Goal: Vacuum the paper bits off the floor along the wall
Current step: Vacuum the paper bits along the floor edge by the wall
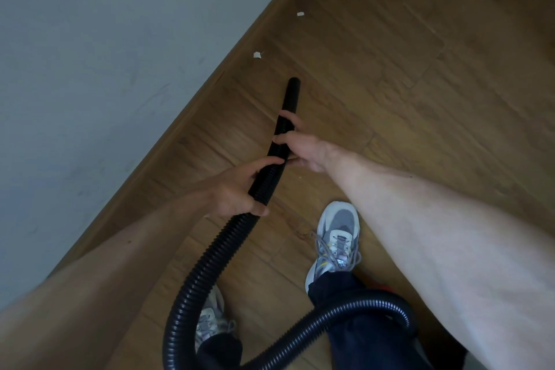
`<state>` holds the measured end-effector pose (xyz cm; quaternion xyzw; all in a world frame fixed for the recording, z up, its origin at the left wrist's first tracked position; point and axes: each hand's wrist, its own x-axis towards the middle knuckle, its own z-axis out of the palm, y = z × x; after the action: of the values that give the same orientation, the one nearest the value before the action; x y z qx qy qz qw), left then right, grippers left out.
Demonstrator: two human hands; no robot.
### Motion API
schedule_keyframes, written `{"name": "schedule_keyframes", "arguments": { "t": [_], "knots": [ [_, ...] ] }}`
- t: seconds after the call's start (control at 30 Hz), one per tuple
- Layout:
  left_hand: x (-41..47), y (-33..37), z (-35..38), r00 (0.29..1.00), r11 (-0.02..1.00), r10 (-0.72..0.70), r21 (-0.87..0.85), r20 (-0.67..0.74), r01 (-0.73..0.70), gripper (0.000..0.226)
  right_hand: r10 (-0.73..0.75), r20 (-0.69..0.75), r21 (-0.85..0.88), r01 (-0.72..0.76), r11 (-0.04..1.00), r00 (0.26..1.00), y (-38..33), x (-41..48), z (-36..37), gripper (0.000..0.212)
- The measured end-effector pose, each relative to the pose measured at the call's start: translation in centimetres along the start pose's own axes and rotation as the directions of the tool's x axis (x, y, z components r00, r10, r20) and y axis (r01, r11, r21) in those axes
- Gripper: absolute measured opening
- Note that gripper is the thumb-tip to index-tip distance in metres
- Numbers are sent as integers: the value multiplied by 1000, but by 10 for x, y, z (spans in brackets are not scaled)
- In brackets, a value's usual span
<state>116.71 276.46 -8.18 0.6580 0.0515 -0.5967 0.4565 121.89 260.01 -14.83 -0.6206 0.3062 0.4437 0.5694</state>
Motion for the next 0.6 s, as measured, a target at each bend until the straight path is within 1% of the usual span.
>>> {"name": "schedule_keyframes", "arguments": {
  "t": [0.27,0.6],
  "knots": [
    [9,14,2,1000,1000,-18,-23,-22,18,96,22,34,-4,-22,1000,999,-11,4,-15,67],
    [1,4,-14,994,998,-12,-68,-113,4,95,7,134,-78,4,997,991,-34,18,7,67]
  ]
}}
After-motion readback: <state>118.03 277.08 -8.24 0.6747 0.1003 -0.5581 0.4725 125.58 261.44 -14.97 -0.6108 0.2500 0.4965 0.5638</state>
